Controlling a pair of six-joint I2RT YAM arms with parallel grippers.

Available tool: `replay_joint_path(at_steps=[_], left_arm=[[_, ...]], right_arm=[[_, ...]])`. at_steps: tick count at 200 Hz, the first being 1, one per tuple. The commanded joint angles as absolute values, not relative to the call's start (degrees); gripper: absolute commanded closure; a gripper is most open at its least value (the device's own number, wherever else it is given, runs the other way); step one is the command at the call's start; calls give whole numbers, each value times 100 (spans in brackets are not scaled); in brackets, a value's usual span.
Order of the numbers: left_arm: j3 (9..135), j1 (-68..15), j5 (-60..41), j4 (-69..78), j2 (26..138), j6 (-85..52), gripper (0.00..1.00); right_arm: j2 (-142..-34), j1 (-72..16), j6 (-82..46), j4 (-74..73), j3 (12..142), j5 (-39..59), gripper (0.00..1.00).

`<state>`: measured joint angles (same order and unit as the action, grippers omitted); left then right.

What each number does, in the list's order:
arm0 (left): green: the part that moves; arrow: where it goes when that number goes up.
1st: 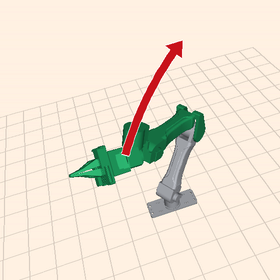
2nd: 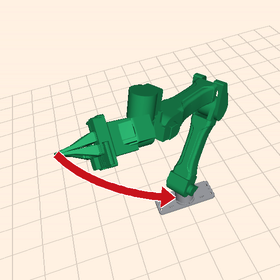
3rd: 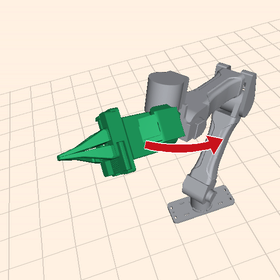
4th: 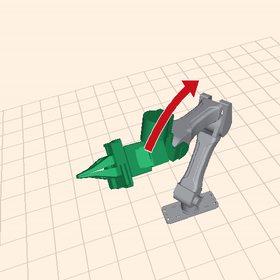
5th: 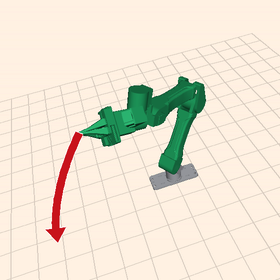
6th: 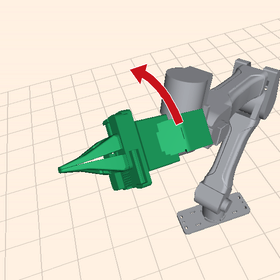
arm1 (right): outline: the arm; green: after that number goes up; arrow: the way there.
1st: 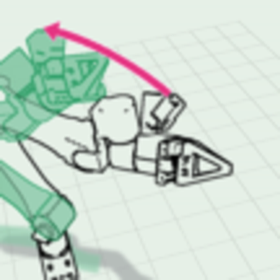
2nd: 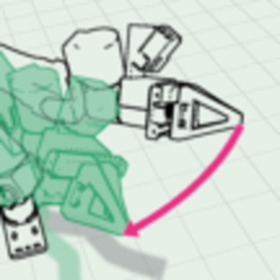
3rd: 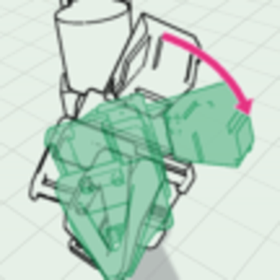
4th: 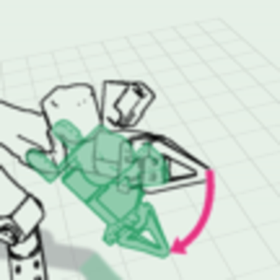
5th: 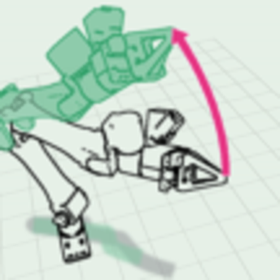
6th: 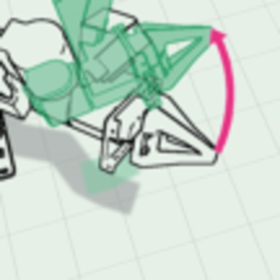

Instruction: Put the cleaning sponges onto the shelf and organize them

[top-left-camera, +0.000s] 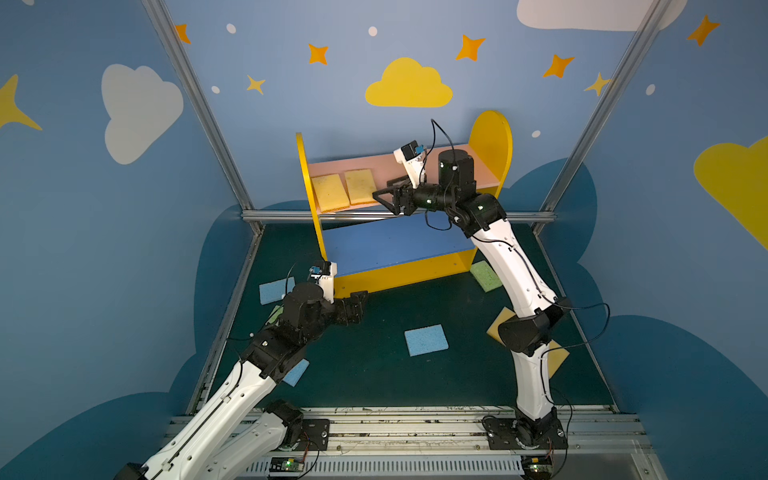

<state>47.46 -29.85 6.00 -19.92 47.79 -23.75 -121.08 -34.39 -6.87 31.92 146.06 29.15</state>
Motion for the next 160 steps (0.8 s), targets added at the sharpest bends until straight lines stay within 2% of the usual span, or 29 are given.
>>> replay_joint_path(at_steps=[1,54,109,160], left_arm=[[4837,-2954,580,-1863,4807,-2304,0],[4826,-2945,562,-1878,4790,-2312,0],[4738,-2938,571,-1890,4668,-2331,0],[4711,-2936,568,-1923,4588,-2333,0]], right_arm=[[-12401,-3384,-981,3233,14610,3072,25],[-12594,-3537,-1030,3266,14842,2972,24],[-12700,-3784,-802,3553,14988,2272,31],[-12805,-3948,-559,3953,15197,2035,41]])
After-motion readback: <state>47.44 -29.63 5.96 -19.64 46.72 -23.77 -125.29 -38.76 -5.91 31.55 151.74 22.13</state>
